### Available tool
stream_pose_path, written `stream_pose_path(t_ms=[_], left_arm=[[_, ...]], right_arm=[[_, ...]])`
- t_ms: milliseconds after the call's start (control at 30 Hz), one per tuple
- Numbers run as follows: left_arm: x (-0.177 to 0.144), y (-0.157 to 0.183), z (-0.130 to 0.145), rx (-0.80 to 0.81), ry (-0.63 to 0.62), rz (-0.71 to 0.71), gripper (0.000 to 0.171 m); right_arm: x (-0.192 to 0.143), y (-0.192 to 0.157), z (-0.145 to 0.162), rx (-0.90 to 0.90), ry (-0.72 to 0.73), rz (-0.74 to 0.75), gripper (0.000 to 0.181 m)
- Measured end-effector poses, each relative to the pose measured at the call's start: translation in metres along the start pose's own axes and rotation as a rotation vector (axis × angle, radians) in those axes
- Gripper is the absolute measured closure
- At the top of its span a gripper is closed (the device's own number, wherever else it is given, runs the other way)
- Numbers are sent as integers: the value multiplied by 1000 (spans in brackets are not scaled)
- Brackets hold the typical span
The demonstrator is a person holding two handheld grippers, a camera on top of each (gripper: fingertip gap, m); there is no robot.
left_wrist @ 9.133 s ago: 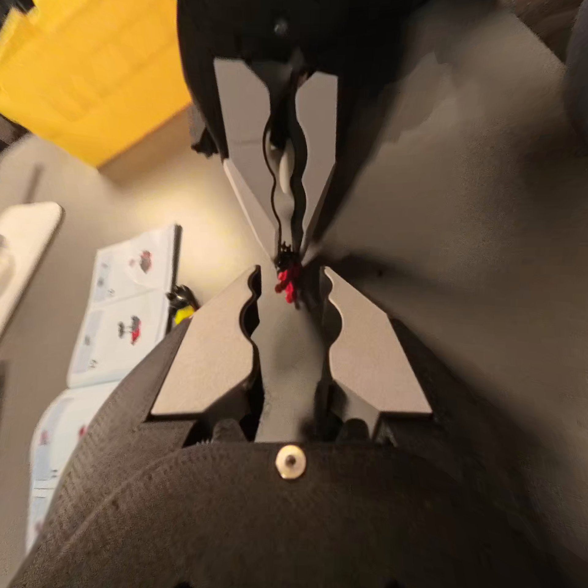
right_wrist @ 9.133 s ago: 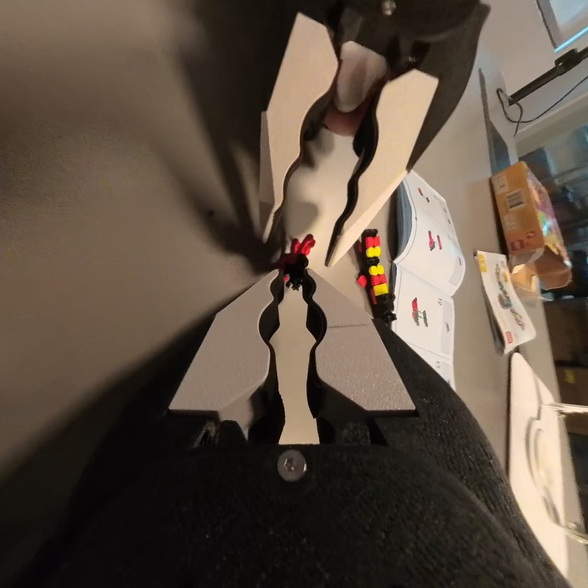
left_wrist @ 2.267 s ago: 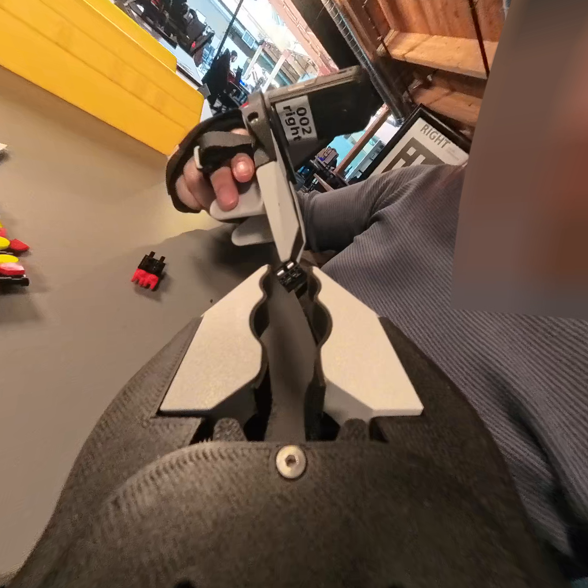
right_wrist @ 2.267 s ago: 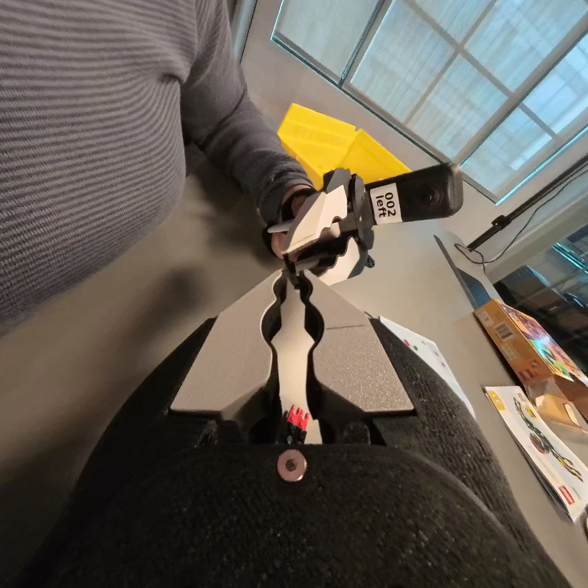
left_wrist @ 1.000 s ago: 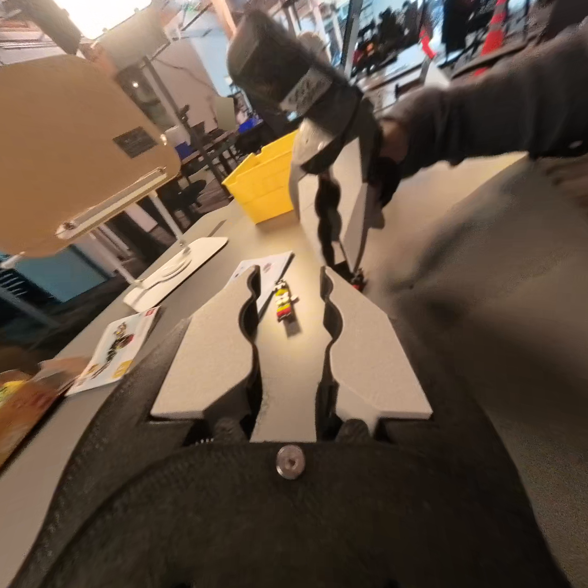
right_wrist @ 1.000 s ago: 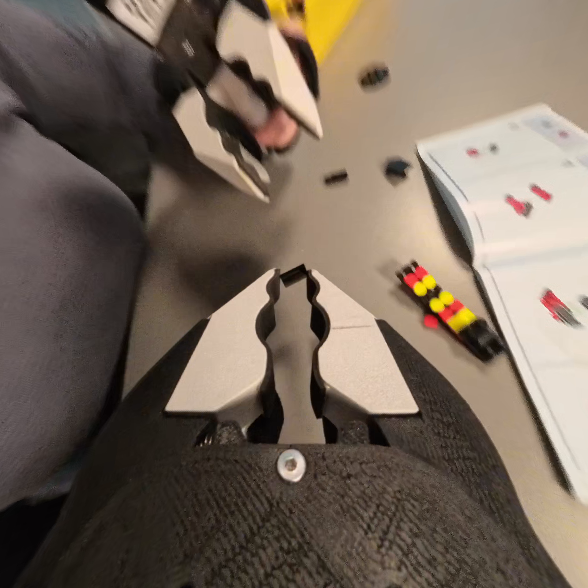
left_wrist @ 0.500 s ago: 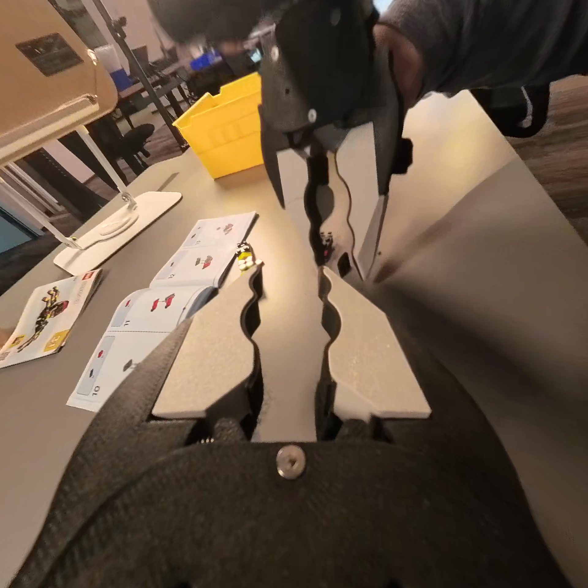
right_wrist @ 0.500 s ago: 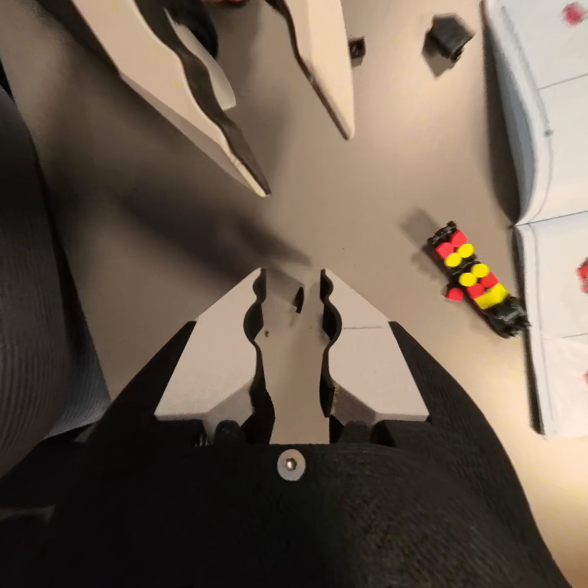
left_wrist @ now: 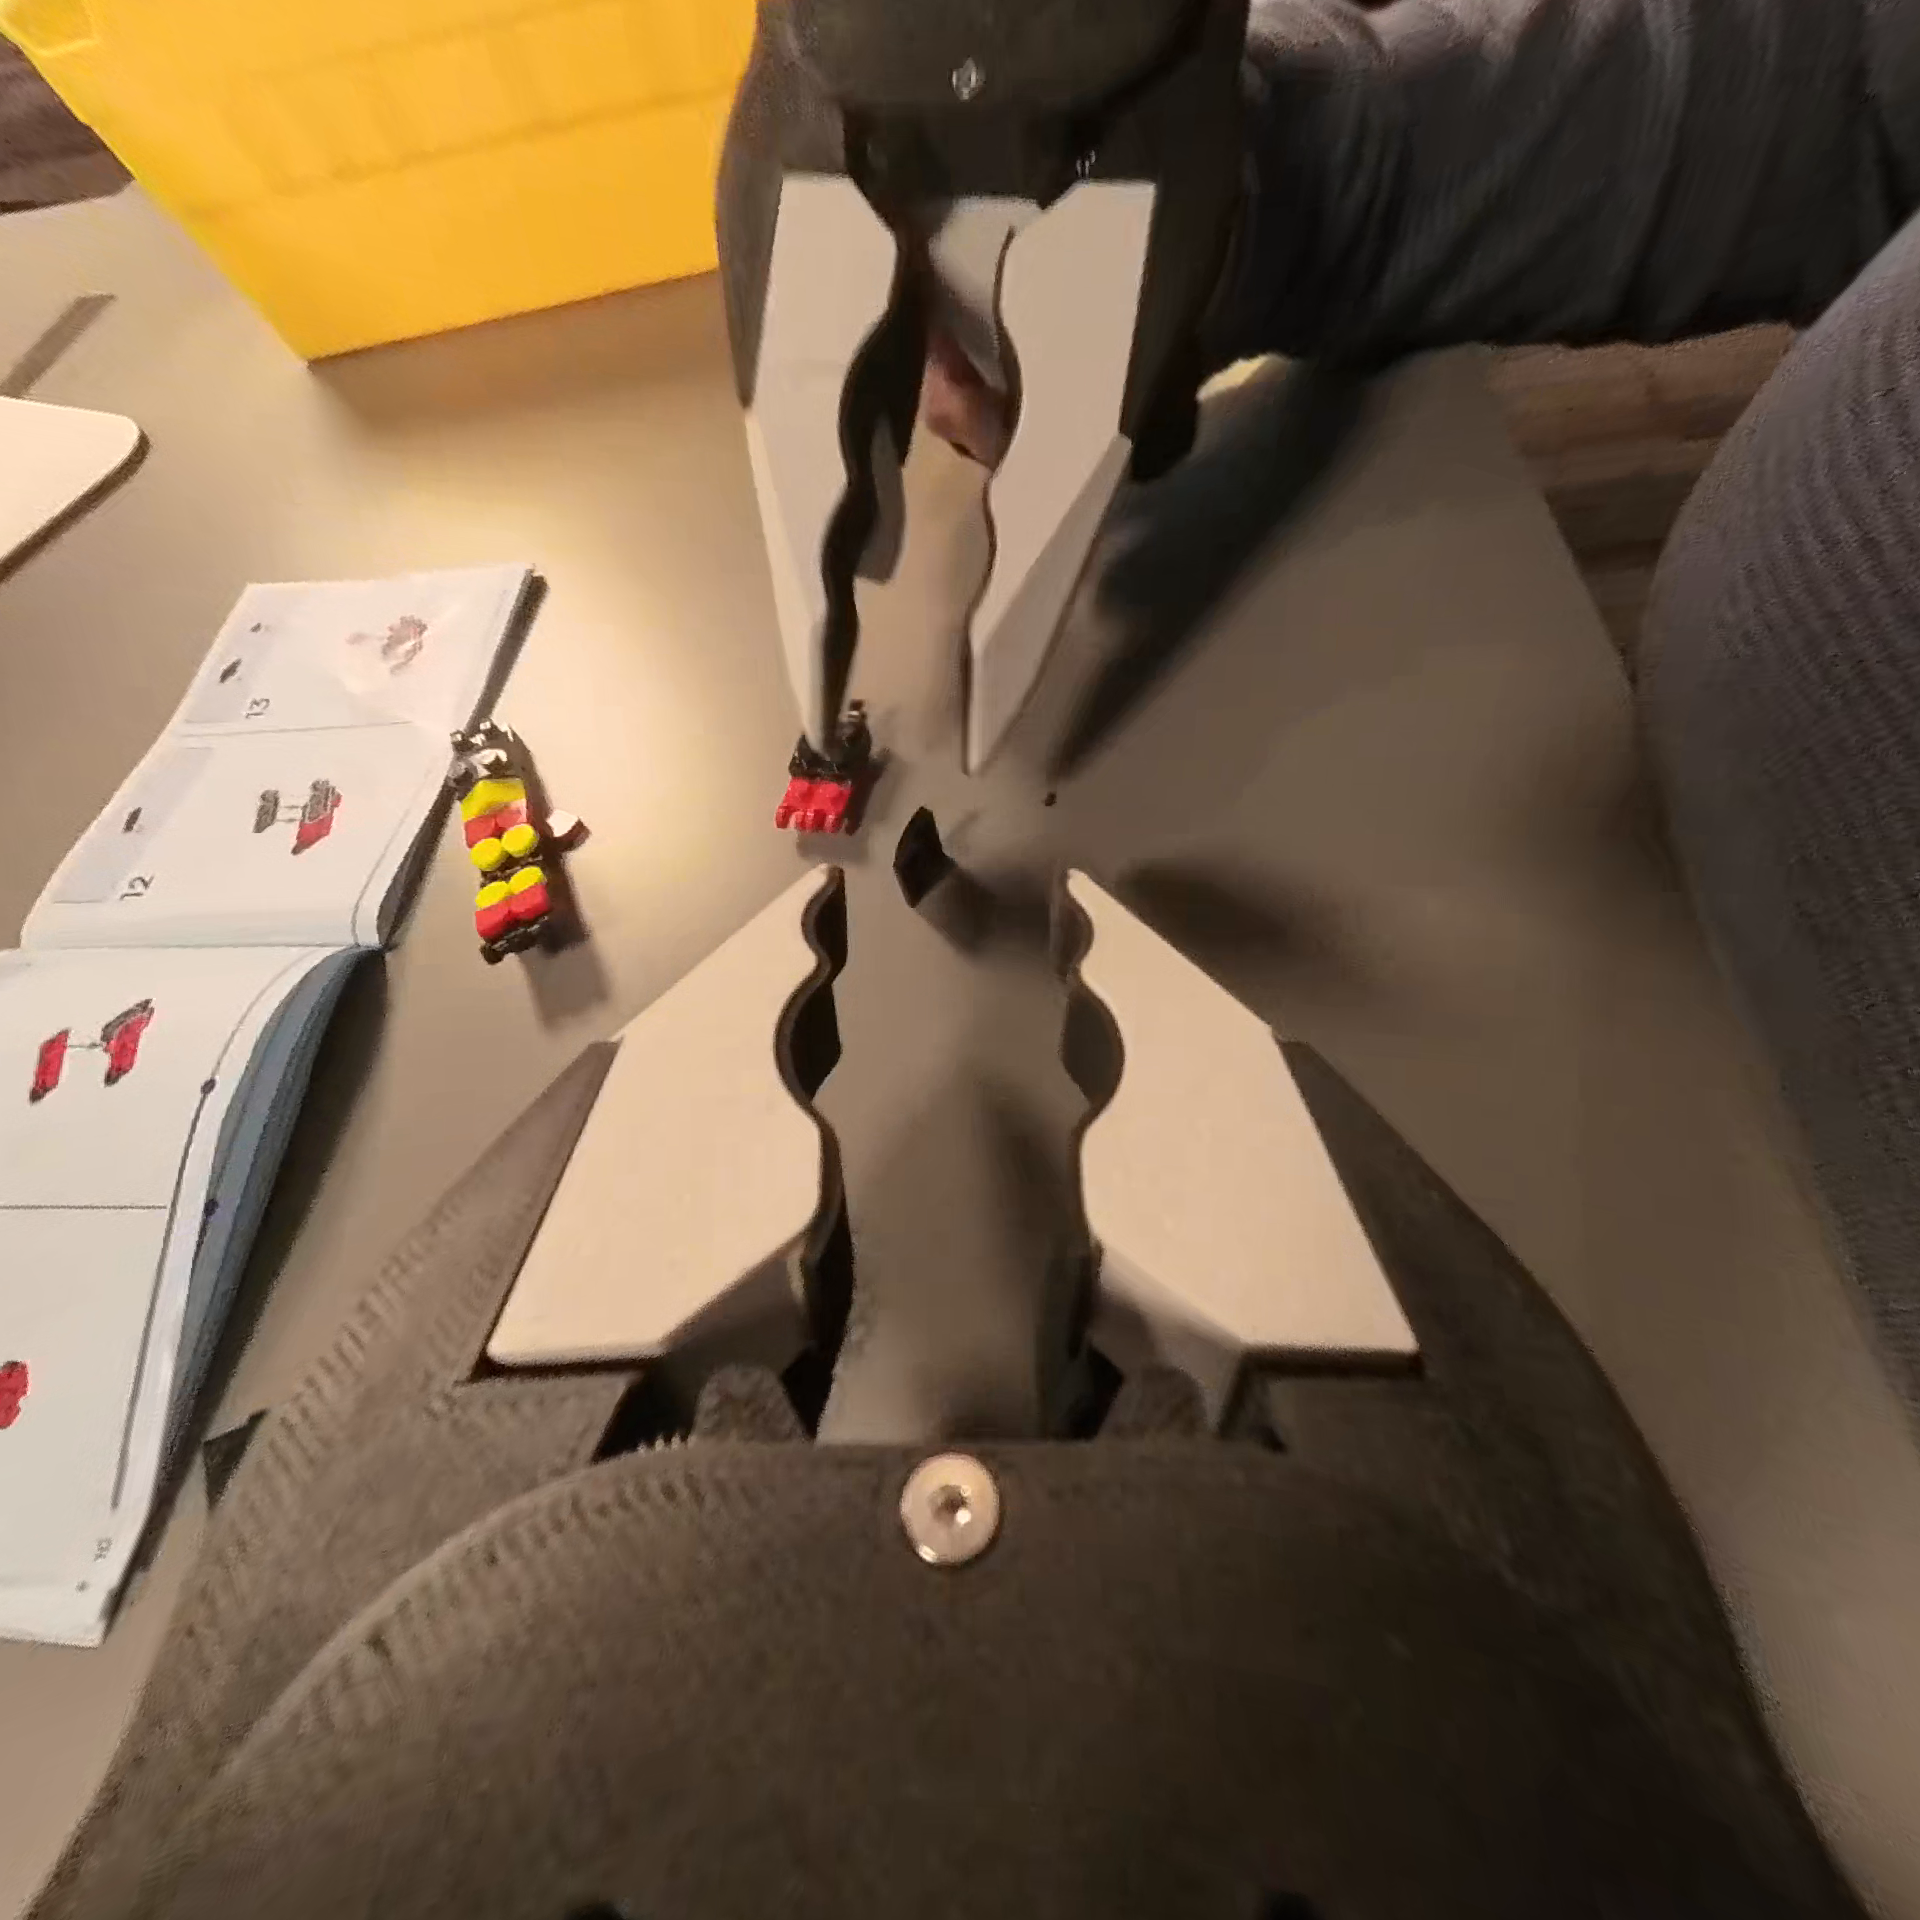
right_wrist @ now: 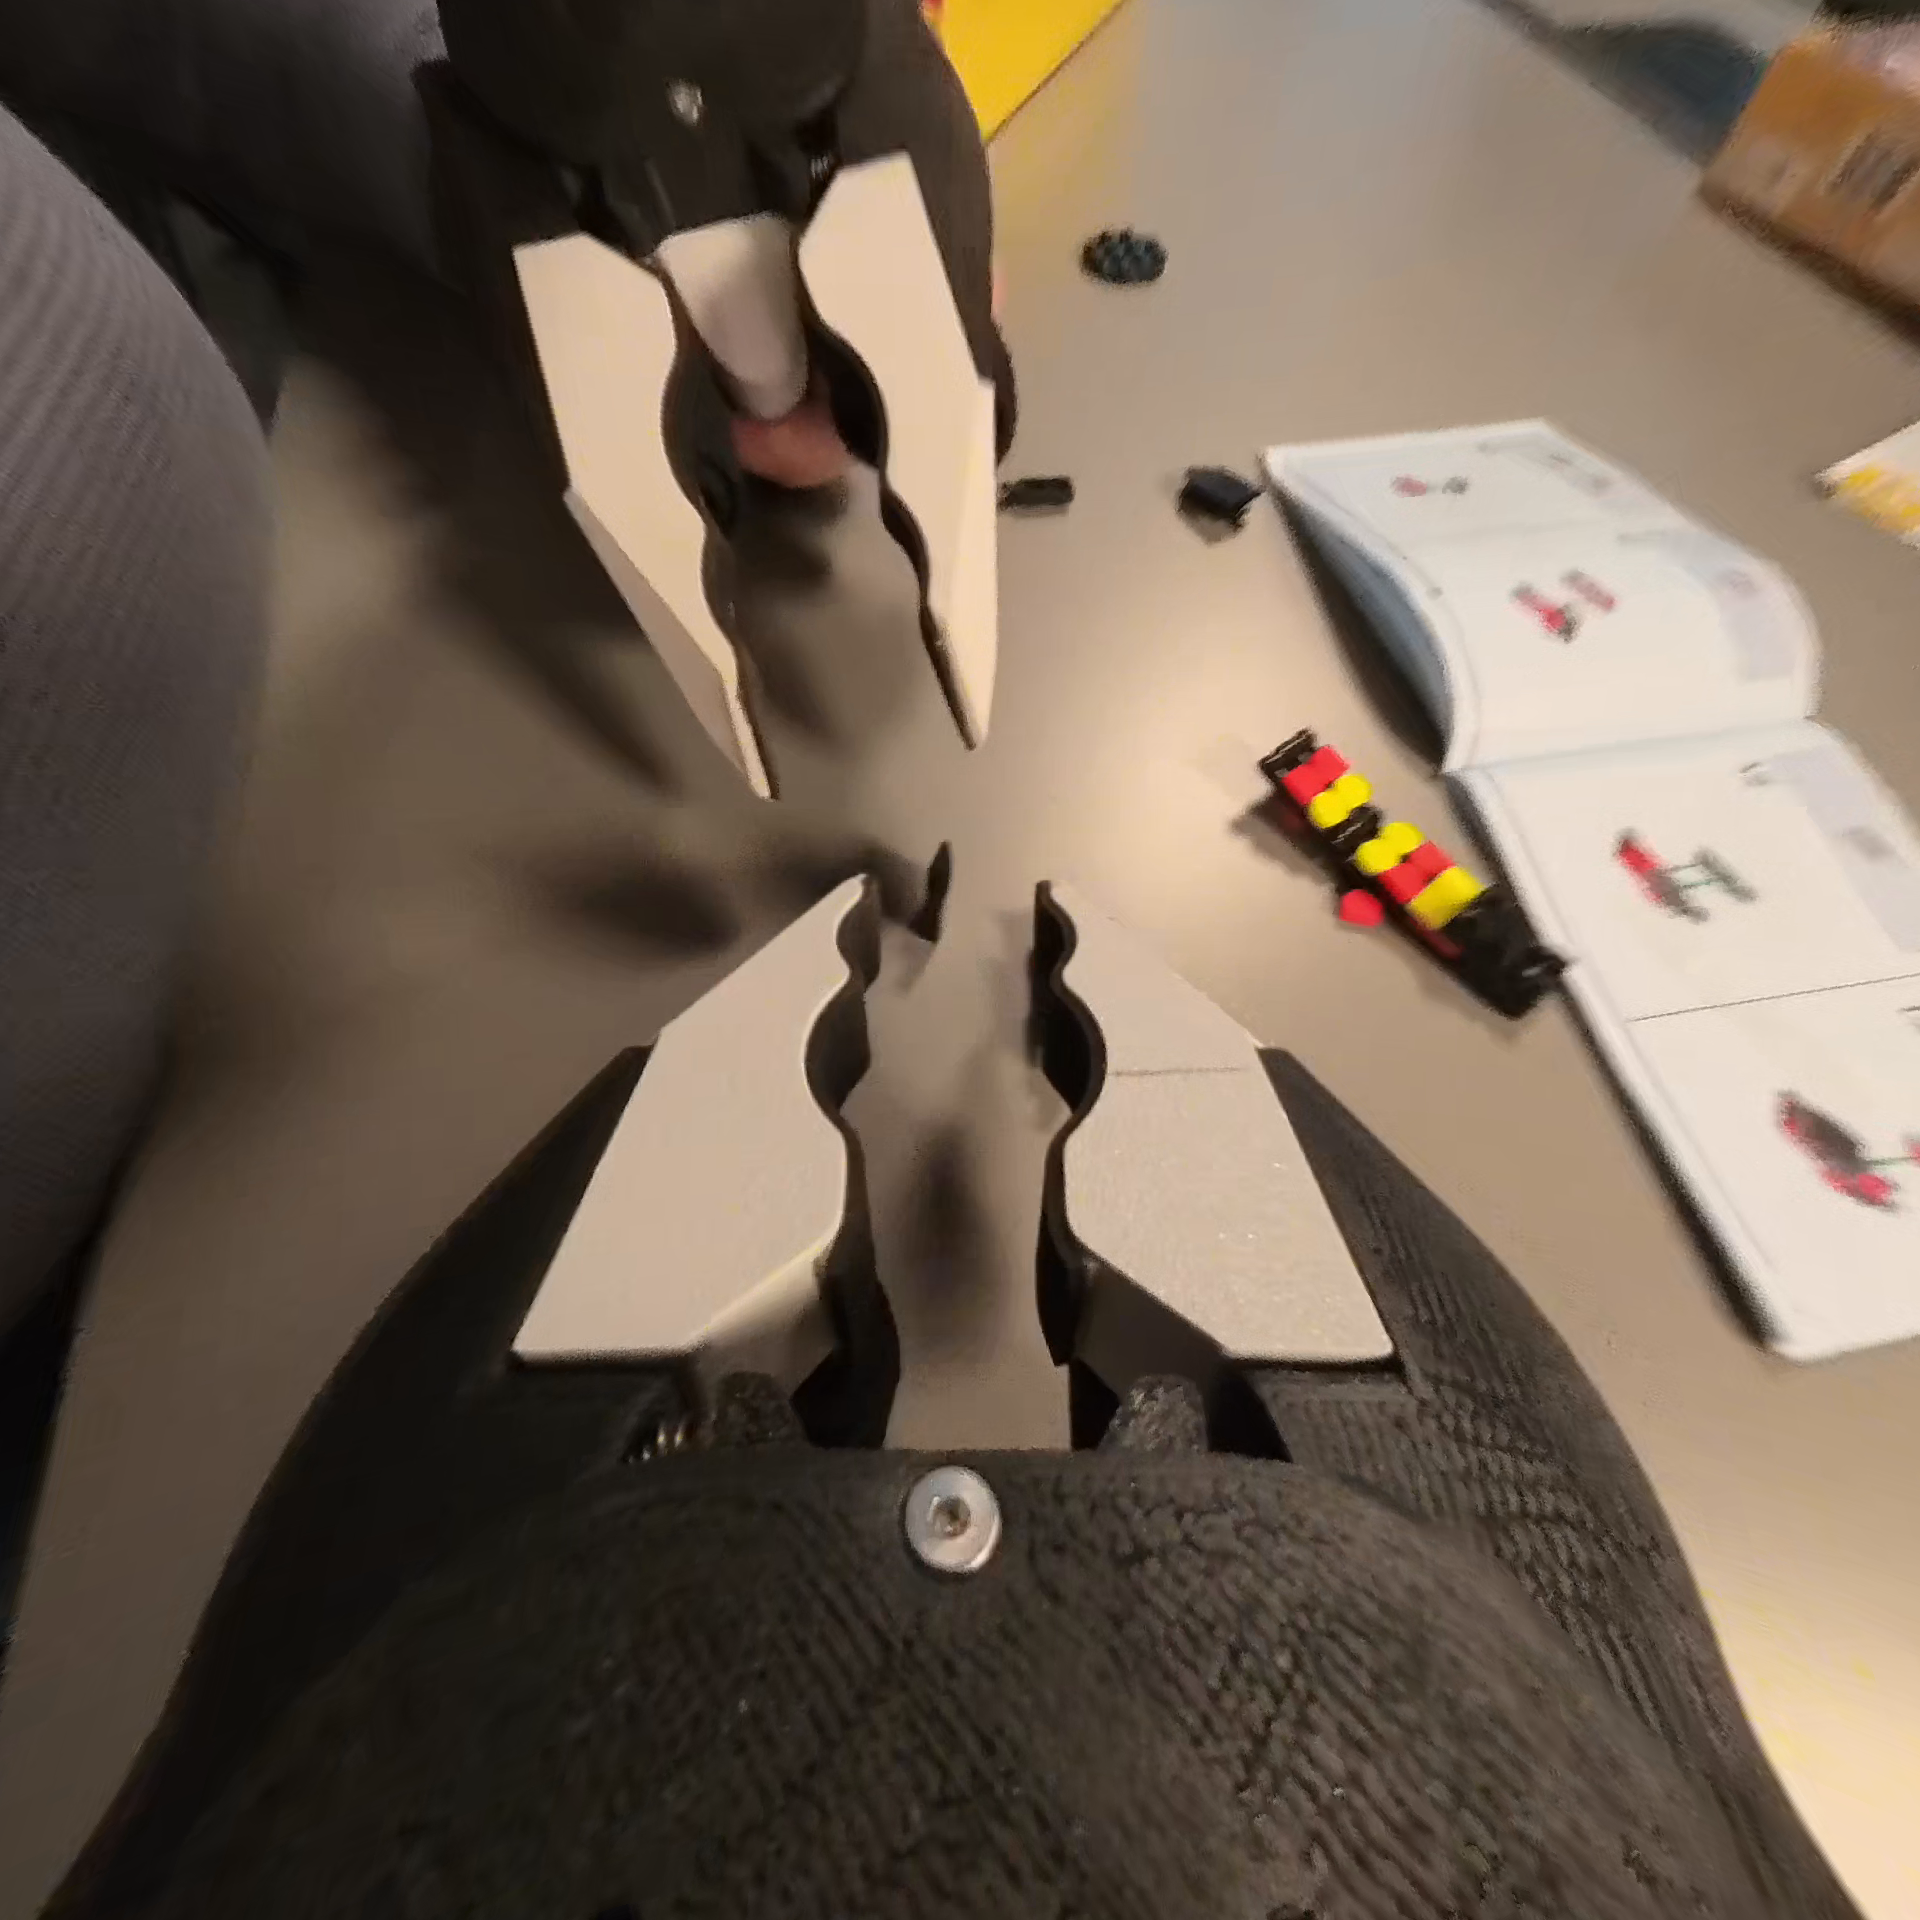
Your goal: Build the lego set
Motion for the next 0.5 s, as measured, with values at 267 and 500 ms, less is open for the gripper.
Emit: stream_pose_path(t_ms=[267,500], left_arm=[[-6,-4,-5,-100,42,68,134],[-5,3,-3,-58,21,109,134]], right_arm=[[14,-15,2,-208,-129,22,169],[7,-16,-7,-315,-109,53,151]])
Point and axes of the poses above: each gripper's, where its closed fingertips meet, x out along the fingers, z out of its underside, y = z × x across the jaws, the point moved 3 cm from there along -x, back along the fingers, and after that the axes turned 12 degrees about -x, right-handed, at the moved point
